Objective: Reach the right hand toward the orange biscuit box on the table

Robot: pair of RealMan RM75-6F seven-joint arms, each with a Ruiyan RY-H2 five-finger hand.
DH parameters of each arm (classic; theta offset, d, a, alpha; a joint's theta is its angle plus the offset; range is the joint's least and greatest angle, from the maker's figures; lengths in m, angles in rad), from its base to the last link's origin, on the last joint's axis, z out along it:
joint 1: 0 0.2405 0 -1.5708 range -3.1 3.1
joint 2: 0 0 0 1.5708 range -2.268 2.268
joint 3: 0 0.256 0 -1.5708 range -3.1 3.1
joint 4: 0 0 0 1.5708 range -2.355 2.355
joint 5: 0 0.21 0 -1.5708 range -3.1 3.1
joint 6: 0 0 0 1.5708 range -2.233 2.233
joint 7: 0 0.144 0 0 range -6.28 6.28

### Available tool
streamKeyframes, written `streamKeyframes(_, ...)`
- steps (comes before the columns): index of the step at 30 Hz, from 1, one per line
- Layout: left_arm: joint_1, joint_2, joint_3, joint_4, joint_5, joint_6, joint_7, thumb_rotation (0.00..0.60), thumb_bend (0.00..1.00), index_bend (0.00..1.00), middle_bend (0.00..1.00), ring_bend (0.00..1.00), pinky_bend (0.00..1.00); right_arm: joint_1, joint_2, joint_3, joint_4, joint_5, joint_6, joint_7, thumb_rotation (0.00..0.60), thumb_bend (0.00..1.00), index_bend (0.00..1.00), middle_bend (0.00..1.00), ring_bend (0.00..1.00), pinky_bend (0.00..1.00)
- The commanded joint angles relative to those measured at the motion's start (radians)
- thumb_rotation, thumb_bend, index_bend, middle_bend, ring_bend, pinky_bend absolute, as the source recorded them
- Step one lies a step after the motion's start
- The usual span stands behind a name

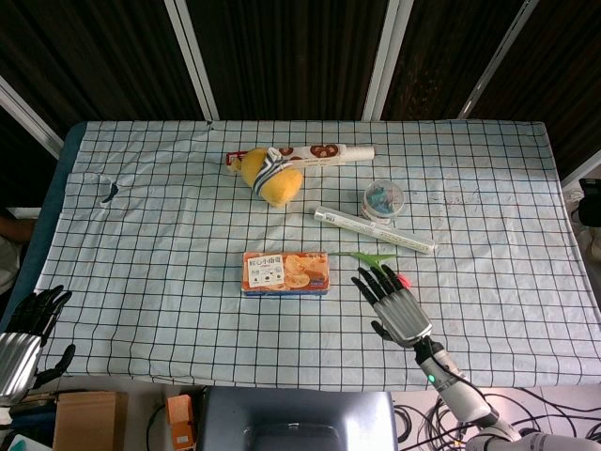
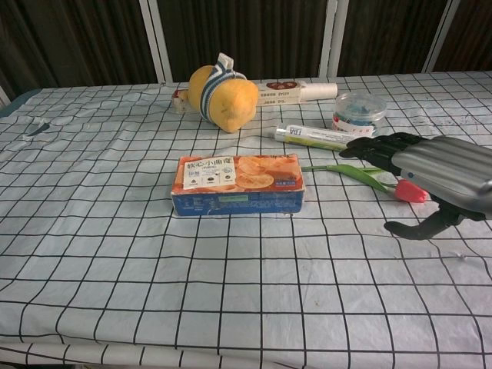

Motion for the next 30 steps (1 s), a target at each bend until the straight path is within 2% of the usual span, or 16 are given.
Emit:
streamKeyframes(1,0.002,0.001,0.001,0.001,-0.001,0.002,-0.002,0.6,0.41,0.0,0.0,0.01,0.0,0.002,-0.002,0.002,0.0,0.003,-0.005,-0.004,0.6,0.25,0.0,0.0,0.0,0.03)
streamKeyframes(15,0.009,0.001,0.006,0.008,0.024,0.023,-0.008,0.6,0.42,0.0,0.0,0.01,0.0,0.037,-0.011,0.031,-0.028,0.044,-0.056,-0.083,0.6,0.25,0.0,0.0,0.0,0.03)
streamKeyframes(16,0.009,0.0,0.006,0.008,0.024,0.024,-0.008,0.6,0.42,0.0,0.0,0.01,0.0,0.045,-0.014,0.04,-0.03,0.055,-0.066,-0.089,0.6,0.25,0.0,0.0,0.0,0.03)
streamKeyframes(17,0.01,0.0,0.006,0.008,0.024,0.024,-0.007,0.6,0.42,0.0,0.0,0.01,0.0,0.053,-0.017,0.049,-0.032,0.062,-0.073,-0.096,0.6,0.25,0.0,0.05,0.03,0.08)
streamKeyframes(18,0.01,-0.001,0.006,0.008,0.023,0.023,-0.006,0.6,0.42,0.0,0.0,0.01,0.0,0.062,-0.021,0.058,-0.033,0.066,-0.08,-0.103,0.6,0.25,0.0,0.12,0.11,0.16)
streamKeyframes(19,0.009,-0.001,0.005,0.008,0.021,0.021,-0.004,0.6,0.42,0.0,0.0,0.01,0.0,0.076,-0.025,0.07,-0.038,0.084,-0.099,-0.114,0.6,0.25,0.0,0.3,0.29,0.35)
streamKeyframes(20,0.008,-0.002,0.005,0.008,0.02,0.019,-0.003,0.6,0.43,0.0,0.0,0.01,0.0,0.089,-0.026,0.078,-0.046,0.108,-0.122,-0.127,0.6,0.25,0.0,0.51,0.53,0.57)
streamKeyframes(22,0.006,-0.002,0.004,0.006,0.018,0.012,-0.002,0.6,0.43,0.0,0.0,0.01,0.0,0.124,-0.03,0.102,-0.061,0.171,-0.176,-0.173,0.6,0.26,0.0,0.76,0.82,0.85)
streamKeyframes(23,0.005,-0.002,0.004,0.006,0.017,0.011,0.0,0.6,0.43,0.0,0.0,0.01,0.0,0.139,-0.034,0.112,-0.065,0.203,-0.196,-0.193,0.6,0.27,0.0,0.85,0.91,0.93)
streamKeyframes(26,0.007,-0.001,0.003,0.004,0.017,0.015,-0.002,0.6,0.42,0.0,0.0,0.01,0.0,0.182,-0.041,0.139,-0.087,0.317,-0.246,-0.256,0.6,0.34,0.07,0.99,1.0,1.0)
streamKeyframes(30,0.015,0.003,0.0,0.009,0.018,0.035,-0.019,0.6,0.42,0.0,0.0,0.01,0.0,0.216,-0.049,0.148,-0.11,0.414,-0.252,-0.308,0.6,0.39,0.15,1.0,1.0,1.0)
